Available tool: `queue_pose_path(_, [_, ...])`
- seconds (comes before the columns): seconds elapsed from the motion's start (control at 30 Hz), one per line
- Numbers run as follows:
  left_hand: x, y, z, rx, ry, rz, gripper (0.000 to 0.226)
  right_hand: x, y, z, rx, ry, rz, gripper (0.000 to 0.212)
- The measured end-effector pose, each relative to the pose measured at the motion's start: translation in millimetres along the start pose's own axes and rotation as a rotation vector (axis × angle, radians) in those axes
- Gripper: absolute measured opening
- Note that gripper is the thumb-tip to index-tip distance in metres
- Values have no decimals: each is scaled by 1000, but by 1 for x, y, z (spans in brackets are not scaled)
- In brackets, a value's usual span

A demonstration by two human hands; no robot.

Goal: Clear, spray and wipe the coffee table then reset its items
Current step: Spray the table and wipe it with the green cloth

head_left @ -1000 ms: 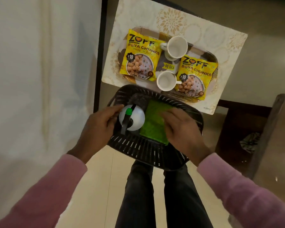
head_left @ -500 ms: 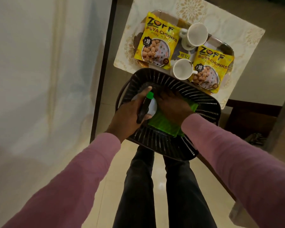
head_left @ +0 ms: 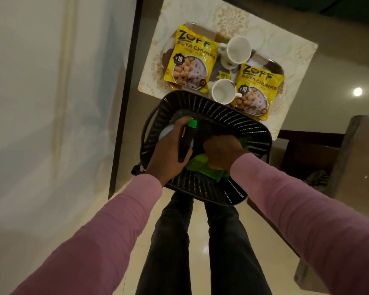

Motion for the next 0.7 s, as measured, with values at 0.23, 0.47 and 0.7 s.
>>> queue_pose_path(0.23, [-36, -5, -21, -156, -56, -96, 62, -27, -4, -63, -279, -233, 856, 27])
queue_pose_path(0.47, [-99, -22, -70, -311, -53, -264, 49, -49, -23, -155, -745, -182, 1712, 17])
queue_pose_path(0.7, [-156, -88, -132, -359, -67, -355, 43, -102, -81, -238, -1097, -41, 2054, 47])
Point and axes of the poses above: each hand's wrist, its own z-axis towards the middle knuckle, its own y-axis out of the back of the hand, x = y × z, the point moved 3 cm from there along z, towards the middle knuckle, and after that the axes turned 9 degrees about y, right-handed, at the moved point
